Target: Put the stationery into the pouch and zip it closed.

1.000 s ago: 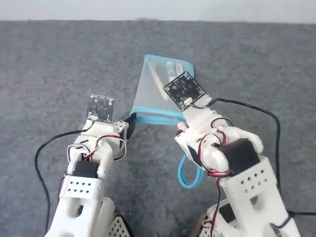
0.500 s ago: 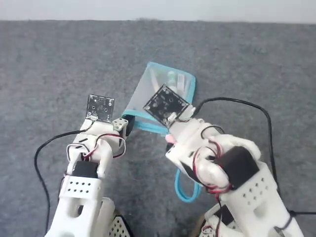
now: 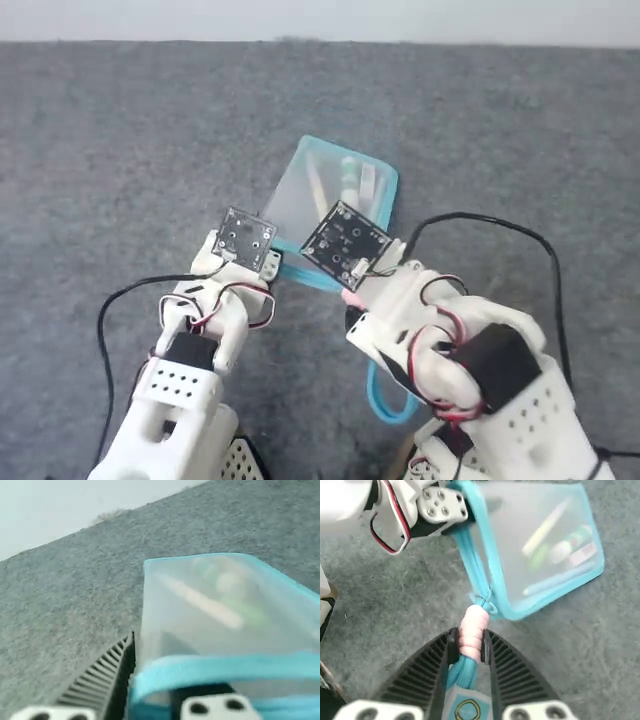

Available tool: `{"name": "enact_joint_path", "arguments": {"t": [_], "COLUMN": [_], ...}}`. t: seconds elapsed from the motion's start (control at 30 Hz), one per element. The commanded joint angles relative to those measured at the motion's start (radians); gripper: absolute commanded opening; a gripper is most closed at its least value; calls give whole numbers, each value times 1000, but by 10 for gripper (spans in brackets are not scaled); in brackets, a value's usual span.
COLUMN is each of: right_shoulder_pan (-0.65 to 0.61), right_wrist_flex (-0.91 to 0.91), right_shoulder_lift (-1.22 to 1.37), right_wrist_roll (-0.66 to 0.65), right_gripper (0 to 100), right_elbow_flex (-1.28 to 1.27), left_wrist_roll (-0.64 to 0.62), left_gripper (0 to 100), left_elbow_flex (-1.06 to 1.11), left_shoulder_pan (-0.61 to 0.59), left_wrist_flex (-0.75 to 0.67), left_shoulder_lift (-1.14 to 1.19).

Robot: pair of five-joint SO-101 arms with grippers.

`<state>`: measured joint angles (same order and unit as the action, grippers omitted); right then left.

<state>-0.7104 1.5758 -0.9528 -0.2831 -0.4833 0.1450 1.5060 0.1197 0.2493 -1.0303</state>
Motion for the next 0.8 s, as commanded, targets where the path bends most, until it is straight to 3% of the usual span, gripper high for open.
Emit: {"name": "enact_joint_path", "arguments": {"t": [0.0,0.13,0.27,0.43,0.67,0.77], "right_shoulder_pan": [-10,-15,-116,-248,25,53], "right_wrist_flex": [-67,-145,-226,-240,-357,-447], "right_shoulder_lift": [-36,-39,-39,-41,-30,-30], "right_wrist_roll": [-21,-21,-25,-91,-95,-190], "right_gripper": [13,138,285,314,317,317], "right_elbow_flex": [-61,-192,-298,-318,-338,-433], "left_wrist_roll": [11,-80,-110,-114,-110,-110], "left_gripper": [11,11,11,11,11,11], "left_elbow_flex": [-22,-47,-58,-61,-59,-56], "left_shoulder_pan": [3,-44,-77,-78,-78,-78], "left_wrist_flex": [-43,-40,-38,-14,-11,-11], "left_shoulder_lift": [6,6,6,6,6,6]}}
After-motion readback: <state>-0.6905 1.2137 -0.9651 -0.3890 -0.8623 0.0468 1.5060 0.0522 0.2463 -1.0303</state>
